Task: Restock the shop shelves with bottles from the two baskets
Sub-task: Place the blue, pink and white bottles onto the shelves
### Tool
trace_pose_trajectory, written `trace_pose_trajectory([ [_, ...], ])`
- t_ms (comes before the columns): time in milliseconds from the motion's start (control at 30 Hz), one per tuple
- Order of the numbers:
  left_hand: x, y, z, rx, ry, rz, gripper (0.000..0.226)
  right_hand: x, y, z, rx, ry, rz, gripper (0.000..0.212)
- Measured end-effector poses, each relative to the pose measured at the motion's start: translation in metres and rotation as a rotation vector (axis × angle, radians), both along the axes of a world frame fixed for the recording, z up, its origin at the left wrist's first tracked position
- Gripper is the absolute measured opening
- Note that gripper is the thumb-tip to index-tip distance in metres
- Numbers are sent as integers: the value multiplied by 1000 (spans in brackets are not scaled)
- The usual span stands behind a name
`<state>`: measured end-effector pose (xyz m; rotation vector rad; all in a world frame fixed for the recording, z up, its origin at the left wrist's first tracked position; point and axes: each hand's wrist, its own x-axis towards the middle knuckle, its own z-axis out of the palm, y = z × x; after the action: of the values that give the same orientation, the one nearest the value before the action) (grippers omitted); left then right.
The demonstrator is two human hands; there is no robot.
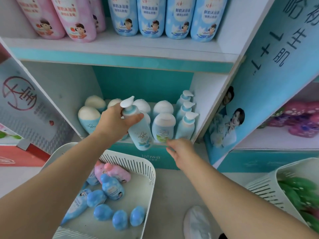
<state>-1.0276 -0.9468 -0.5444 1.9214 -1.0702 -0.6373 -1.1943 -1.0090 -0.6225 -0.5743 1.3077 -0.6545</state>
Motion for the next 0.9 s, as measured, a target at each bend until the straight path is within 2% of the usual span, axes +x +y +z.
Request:
trace_pose_trajectory([
  [100, 1, -1, 0, 5, -15, -6, 40, -9, -14, 8, 99, -166, -215, 36],
  [167, 0, -2, -4, 1, -8, -10, 35, -12, -18, 11, 112, -190, -255, 36],
  [300, 2, -3, -10, -5, 20, -21, 32, -13, -22, 9, 118, -206, -243, 38],
  [633, 12, 5, -6, 9, 29, -15, 49, -14, -25, -6, 108, -189, -250, 46],
  [767, 11, 5, -7, 9, 29, -22, 34, -14, -26, -7, 103, -172, -252, 43],
  [900, 10, 6, -4, 3, 32, -12, 32, -7, -24, -5, 102, -183, -237, 45],
])
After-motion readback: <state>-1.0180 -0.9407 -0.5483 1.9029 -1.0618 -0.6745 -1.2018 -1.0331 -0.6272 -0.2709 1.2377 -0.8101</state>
